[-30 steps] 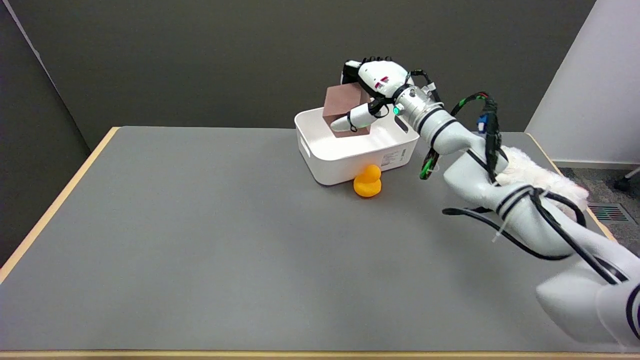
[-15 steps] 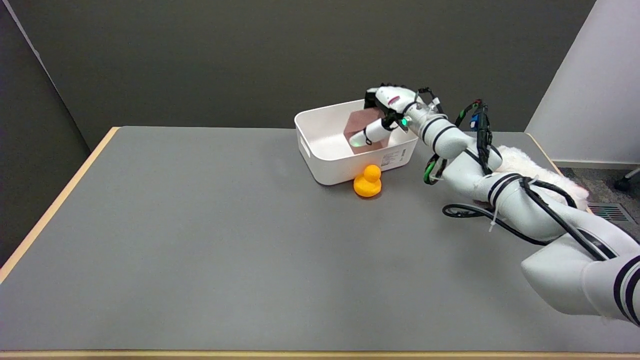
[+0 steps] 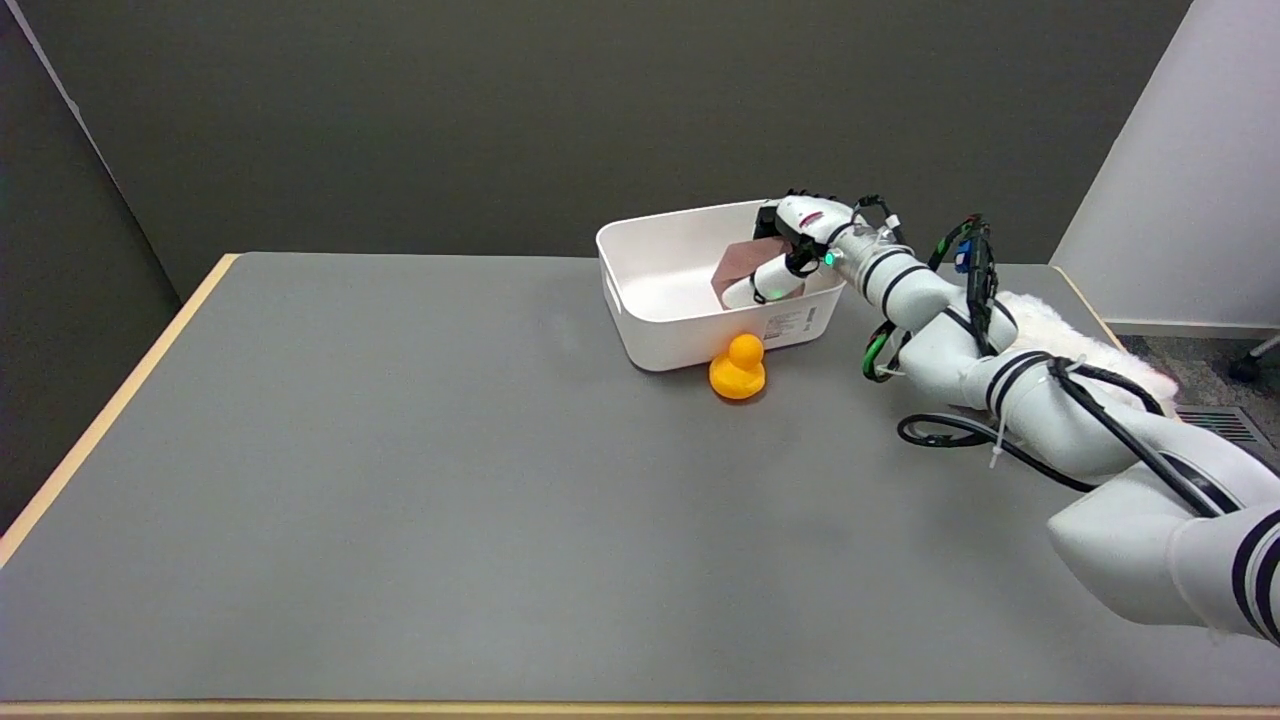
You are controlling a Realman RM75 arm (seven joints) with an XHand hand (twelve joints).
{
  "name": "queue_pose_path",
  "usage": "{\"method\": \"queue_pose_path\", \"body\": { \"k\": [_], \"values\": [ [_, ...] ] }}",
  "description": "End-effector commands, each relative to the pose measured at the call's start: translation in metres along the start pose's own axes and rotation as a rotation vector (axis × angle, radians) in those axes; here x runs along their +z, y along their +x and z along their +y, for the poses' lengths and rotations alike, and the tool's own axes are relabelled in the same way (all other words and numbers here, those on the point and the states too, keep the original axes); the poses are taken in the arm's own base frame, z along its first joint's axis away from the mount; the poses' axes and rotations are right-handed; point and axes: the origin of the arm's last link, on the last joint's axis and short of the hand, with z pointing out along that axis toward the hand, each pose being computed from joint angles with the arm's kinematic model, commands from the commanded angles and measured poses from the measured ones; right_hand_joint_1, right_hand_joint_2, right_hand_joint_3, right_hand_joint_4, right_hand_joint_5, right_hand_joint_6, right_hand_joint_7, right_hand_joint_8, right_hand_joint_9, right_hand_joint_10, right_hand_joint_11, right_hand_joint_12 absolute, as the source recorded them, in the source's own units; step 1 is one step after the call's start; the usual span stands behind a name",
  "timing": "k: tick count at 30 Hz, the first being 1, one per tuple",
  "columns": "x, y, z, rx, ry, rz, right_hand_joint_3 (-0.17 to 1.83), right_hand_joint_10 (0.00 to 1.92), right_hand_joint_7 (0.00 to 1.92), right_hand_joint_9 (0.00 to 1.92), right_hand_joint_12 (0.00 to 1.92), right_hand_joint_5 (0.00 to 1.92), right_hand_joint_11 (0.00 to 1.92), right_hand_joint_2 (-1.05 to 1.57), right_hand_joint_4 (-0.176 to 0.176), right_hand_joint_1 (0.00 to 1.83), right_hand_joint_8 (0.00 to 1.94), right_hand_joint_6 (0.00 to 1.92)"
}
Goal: Place wooden cube into white box.
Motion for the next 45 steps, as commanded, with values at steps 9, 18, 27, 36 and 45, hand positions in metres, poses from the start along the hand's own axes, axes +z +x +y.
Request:
{"method": "queue_pose_path", "body": {
  "k": [9, 18, 27, 36, 45],
  "values": [
    [-0.015, 0.047, -0.002, 0.124, 0.071, 0.129, 0.88, 1.15, 0.59, 0.5, 1.59, 0.29, 0.38, 0.72, -0.054, 0.62, 0.73, 0.55],
    [-0.034, 0.063, -0.013, 0.198, 0.162, 0.209, 0.93, 0.74, 0.24, 0.14, 1.17, 0.13, 0.05, 0.66, -0.037, 0.35, 0.41, 0.38],
    [-0.052, 0.059, -0.004, 0.282, 0.181, 0.239, 0.82, 0.73, 0.23, 0.1, 1.19, 0.12, 0.01, 0.69, -0.039, 0.37, 0.34, 0.33],
    [-0.096, 0.042, 0.039, 0.692, 0.204, 0.355, 0.8, 0.75, 0.24, 0.12, 1.21, 0.13, 0.04, 0.71, -0.044, 0.41, 0.35, 0.34],
    [-0.168, 0.005, 0.071, 1.295, 0.261, 0.527, 0.96, 0.72, 0.26, 0.17, 1.19, 0.12, 0.08, 0.67, -0.026, 0.37, 0.38, 0.37]
  ]
}}
